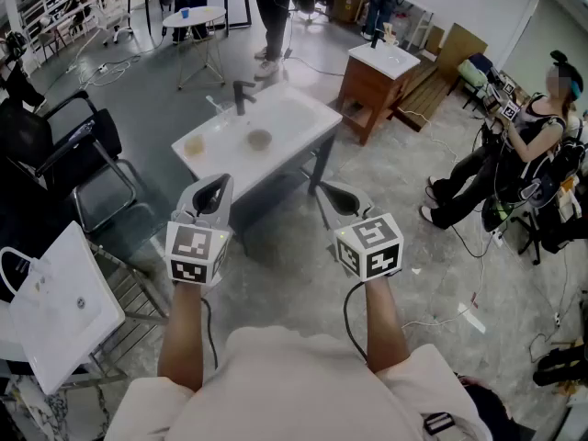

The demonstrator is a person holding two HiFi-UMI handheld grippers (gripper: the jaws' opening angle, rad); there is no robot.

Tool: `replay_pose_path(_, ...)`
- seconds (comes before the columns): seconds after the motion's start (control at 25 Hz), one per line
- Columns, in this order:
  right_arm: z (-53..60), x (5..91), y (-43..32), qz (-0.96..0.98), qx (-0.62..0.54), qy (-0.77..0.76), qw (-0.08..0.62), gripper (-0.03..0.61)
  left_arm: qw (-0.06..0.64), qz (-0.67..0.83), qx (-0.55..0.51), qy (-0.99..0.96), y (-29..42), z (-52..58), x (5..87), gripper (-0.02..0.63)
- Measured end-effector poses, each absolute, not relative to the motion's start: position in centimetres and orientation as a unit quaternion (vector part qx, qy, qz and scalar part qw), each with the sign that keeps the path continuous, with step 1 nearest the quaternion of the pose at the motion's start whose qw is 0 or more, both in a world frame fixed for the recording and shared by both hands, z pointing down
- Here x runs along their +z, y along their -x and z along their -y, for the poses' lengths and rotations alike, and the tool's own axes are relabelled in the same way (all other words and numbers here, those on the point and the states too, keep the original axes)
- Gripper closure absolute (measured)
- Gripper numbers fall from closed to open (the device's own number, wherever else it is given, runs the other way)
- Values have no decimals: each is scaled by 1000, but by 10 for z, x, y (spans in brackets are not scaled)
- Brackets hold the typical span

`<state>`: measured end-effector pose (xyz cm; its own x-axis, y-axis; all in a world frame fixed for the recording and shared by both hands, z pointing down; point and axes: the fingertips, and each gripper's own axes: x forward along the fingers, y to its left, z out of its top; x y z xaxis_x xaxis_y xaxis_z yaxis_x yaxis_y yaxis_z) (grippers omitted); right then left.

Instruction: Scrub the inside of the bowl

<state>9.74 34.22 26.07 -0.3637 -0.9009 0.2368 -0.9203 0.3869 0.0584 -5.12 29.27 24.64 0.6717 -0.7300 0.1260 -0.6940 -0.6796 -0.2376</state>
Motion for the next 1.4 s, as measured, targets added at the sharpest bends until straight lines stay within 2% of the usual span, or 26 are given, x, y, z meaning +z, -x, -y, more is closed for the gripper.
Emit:
replay_pose_path(0.36, -339, 268, -112, 819, 51, -557, 124, 572, 78, -393, -112, 910, 43, -293, 255, 612)
replay_pose_path(0.64, -347, 261, -135, 838, 77, -537, 55, 574, 72, -403, -126, 904, 26, -300, 265, 612)
replay_pose_path(1.04, -341, 305, -157, 840, 99, -519, 122, 572, 57, -427, -145, 891, 13, -309, 290, 612)
replay_pose_path(1.4, -287, 316, -164, 837, 106, -529, 90, 574, 52, -425, -150, 891, 12, -255, 309, 612)
